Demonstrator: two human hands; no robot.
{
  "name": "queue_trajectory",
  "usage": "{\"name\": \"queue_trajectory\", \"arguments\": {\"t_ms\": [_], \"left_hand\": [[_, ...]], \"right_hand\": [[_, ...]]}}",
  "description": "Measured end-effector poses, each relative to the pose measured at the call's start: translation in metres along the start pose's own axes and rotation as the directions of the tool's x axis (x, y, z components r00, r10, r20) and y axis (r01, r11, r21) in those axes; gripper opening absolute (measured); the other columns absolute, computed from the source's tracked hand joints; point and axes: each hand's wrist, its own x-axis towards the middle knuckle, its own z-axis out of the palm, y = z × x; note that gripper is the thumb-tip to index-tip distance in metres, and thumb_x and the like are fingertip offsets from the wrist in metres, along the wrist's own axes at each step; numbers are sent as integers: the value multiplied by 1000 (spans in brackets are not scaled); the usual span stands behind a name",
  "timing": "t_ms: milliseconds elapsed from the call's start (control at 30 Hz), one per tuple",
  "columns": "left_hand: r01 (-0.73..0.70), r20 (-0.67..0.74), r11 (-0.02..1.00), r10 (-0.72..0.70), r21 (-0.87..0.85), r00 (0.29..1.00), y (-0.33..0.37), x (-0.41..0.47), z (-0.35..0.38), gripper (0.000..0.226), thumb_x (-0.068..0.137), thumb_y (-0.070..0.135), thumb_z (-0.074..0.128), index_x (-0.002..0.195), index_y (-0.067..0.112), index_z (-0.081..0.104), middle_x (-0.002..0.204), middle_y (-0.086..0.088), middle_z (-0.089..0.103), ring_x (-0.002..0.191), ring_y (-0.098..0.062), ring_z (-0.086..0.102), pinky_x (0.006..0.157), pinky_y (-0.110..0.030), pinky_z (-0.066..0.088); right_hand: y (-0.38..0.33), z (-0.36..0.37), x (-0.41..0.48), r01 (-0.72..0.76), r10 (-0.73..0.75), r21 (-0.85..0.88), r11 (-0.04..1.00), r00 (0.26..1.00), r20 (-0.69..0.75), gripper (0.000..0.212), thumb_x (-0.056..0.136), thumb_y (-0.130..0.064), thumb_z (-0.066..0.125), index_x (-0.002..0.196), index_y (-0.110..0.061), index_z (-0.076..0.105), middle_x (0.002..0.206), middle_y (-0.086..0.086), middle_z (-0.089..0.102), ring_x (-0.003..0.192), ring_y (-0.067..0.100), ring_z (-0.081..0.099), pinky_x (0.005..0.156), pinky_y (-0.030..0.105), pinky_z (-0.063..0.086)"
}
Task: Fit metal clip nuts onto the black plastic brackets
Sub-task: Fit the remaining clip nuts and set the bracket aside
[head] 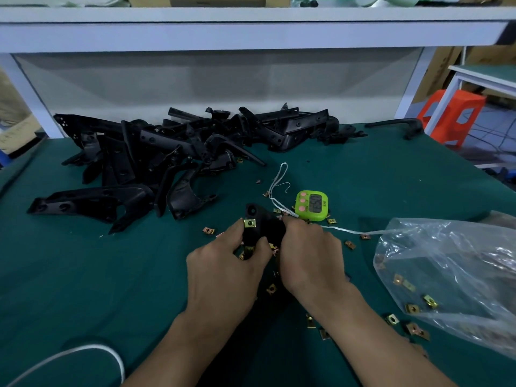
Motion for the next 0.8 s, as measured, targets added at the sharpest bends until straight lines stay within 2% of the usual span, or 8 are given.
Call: {"name": "queue_trajectory", "arguments": {"t_ms": [167, 333, 433, 533, 567, 667, 767, 800], "left_hand": [[-25, 58, 999, 28, -44, 998, -2, 1, 2, 34, 84, 20, 74, 66, 36, 50, 59, 20, 56, 51, 1, 47, 53, -13, 34], [65, 73, 995, -60, -78, 996, -4, 3, 3, 21, 78, 37, 68, 65, 23, 61, 56, 11, 61, 48, -9, 51, 50, -32, 49], [109, 38, 993, -107, -49, 994, -4, 3, 5, 30, 78, 48, 66, 63, 23, 62, 58, 16, 64, 53, -10, 58, 52, -30, 48], [64, -16, 998, -64, 17, 998, -10, 6, 4, 46, 86, 48, 69, 54, 20, 50, 54, 14, 58, 51, -12, 54, 49, -18, 38], [43, -26, 998, -42, 46, 999, -12, 8, 3, 47, 88, 46, 69, 53, 20, 49, 51, 10, 57, 50, -12, 53, 50, -19, 39], [-9, -22, 994, 12, 111, 1000, -15, 13, 0, 42, 92, 43, 68, 59, 18, 57, 51, 7, 59, 49, -14, 57, 54, -36, 49], [-49, -19, 996, 50, 77, 999, -13, 16, -5, 40, 92, 43, 65, 61, 20, 55, 51, 8, 57, 48, -14, 54, 51, -33, 46], [-50, -6, 998, 50, 45, 999, -12, 18, -7, 37, 93, 42, 64, 63, 22, 55, 52, 9, 58, 51, -13, 55, 50, -28, 43]], "right_hand": [[1, 0, -1, 6, -6, -24, 1000, 1000, 10, 34, 86, -12, 62, 115, -29, 58, 100, -2, 70, 95, 21, 69, 62, 29, 36], [3, 0, -2, 18, -16, -46, 999, 999, 37, 29, 88, -13, 59, 111, -29, 58, 99, -2, 70, 93, 21, 69, 62, 30, 37], [2, -1, -3, 30, -28, -55, 998, 999, 33, 29, 88, -13, 59, 112, -30, 57, 100, -2, 71, 94, 22, 69, 63, 30, 37], [-2, 1, -3, 41, -39, -55, 998, 999, 27, 29, 87, -13, 60, 111, -29, 56, 101, -2, 70, 95, 22, 69, 62, 30, 35], [-4, 2, -3, 41, -39, -51, 998, 999, 28, 28, 87, -13, 60, 111, -27, 55, 101, -2, 70, 95, 22, 69, 62, 30, 35], [-12, 6, -4, 28, -27, -6, 1000, 999, 31, 26, 86, -10, 63, 107, -24, 55, 99, 1, 70, 94, 24, 70, 61, 30, 36], [-8, 1, -3, 52, -52, 88, 995, 999, -9, 21, 84, -16, 65, 98, -25, 52, 92, 0, 70, 88, 25, 68, 60, 31, 36], [-5, -4, -2, 70, -70, 147, 987, 998, -1, 19, 82, -20, 65, 94, -27, 52, 88, -3, 69, 84, 23, 66, 59, 31, 37]]}}
